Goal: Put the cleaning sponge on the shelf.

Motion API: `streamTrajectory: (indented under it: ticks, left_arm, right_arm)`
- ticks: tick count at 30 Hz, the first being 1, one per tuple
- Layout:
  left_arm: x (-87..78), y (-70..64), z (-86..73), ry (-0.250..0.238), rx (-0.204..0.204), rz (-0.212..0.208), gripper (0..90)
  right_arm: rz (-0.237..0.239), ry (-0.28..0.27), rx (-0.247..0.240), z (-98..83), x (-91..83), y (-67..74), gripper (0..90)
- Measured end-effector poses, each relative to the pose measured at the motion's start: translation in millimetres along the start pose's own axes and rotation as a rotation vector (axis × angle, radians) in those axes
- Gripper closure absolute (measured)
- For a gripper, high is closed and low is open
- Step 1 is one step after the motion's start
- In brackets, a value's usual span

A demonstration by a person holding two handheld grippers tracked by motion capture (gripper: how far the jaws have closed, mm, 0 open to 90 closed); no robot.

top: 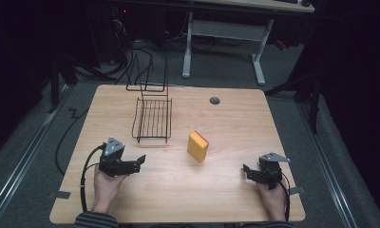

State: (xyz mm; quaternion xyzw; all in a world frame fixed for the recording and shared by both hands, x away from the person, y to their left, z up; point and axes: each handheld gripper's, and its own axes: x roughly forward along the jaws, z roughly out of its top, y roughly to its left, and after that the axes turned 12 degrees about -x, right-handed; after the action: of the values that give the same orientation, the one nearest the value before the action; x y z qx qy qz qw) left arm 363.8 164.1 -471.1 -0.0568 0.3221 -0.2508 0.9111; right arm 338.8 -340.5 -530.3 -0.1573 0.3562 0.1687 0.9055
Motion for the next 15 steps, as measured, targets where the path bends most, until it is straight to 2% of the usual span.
streamTrajectory:
  ticks: [4,10,15]
  left_arm:
    - [3.5,-5.8,6.5,0.006,0.006,-0.031,6.1]
    - [8.1,-13.1,11.1,0.009,0.022,-0.043,5.0]
    - [13.6,-22.7,16.0,0.016,0.051,-0.059,4.6]
  right_arm:
    - [0.001,0.000,0.000,0.0,0.0,0.0,25.3]
    - [0.001,0.000,0.000,0.0,0.0,0.1,25.2]
    - [0.001,0.000,0.000,0.0,0.0,0.1,25.3]
